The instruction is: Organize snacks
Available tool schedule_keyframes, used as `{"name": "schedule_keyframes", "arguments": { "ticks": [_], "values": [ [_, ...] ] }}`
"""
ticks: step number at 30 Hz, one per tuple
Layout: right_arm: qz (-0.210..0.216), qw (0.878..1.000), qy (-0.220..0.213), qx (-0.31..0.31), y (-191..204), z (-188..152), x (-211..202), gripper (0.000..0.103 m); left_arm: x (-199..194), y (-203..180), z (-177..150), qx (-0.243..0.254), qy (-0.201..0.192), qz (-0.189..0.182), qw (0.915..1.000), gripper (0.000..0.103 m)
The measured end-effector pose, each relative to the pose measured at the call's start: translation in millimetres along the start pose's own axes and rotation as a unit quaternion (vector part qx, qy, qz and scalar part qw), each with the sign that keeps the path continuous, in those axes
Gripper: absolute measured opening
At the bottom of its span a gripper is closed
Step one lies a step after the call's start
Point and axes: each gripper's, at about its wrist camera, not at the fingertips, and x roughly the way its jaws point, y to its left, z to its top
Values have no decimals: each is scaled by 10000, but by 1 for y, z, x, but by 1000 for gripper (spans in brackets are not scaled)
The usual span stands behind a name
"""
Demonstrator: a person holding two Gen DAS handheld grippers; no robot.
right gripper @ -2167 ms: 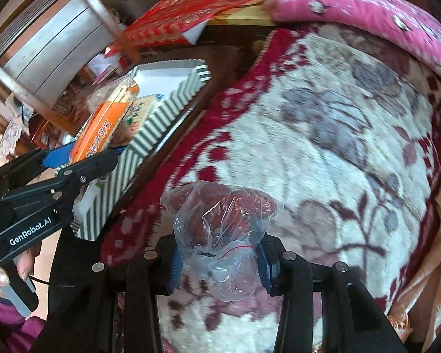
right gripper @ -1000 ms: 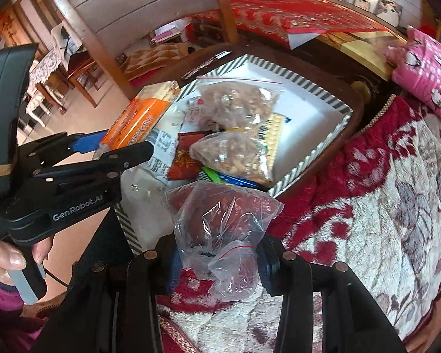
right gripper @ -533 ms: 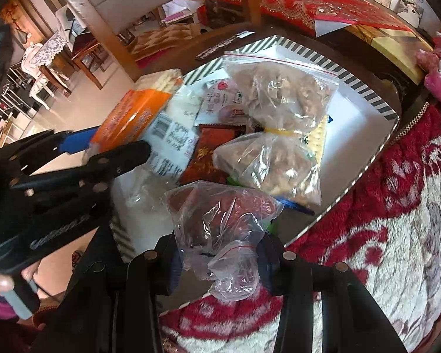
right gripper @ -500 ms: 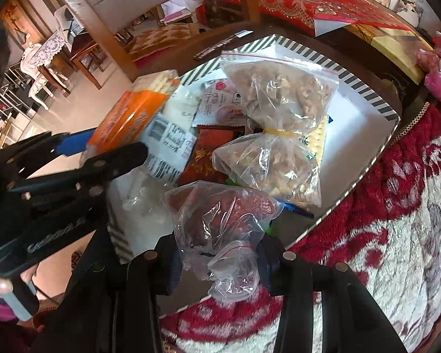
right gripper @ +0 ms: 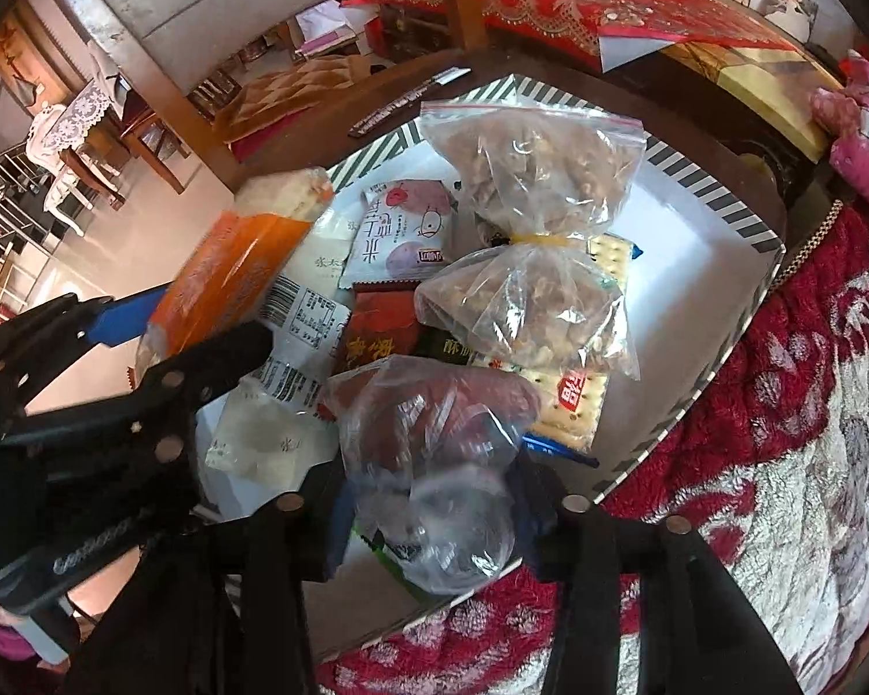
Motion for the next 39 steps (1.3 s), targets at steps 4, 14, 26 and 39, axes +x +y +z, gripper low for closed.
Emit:
{"name": "schedule_keyframes", "arguments": {
  "ticks": [4, 14, 26, 39],
  "values": [
    [-12, 9999, -106, -14, 4, -7, -14, 56, -8, -3, -2, 77, -124, 73, 9999, 62],
    [-54, 9977, -647, 216, -4, -34, -63, 62, -40, -22, -12, 281, -648, 246, 9972, 80],
    [-614, 9857, -1446, 601, -15, -52, -96, 71, -78, -34, -25, 227, -1276, 295, 9911, 85],
    [-641, 9838, -1514, 712, -19, -61, -104, 74, -83, -36, -26, 225, -1262, 153, 9916, 85]
  ]
}}
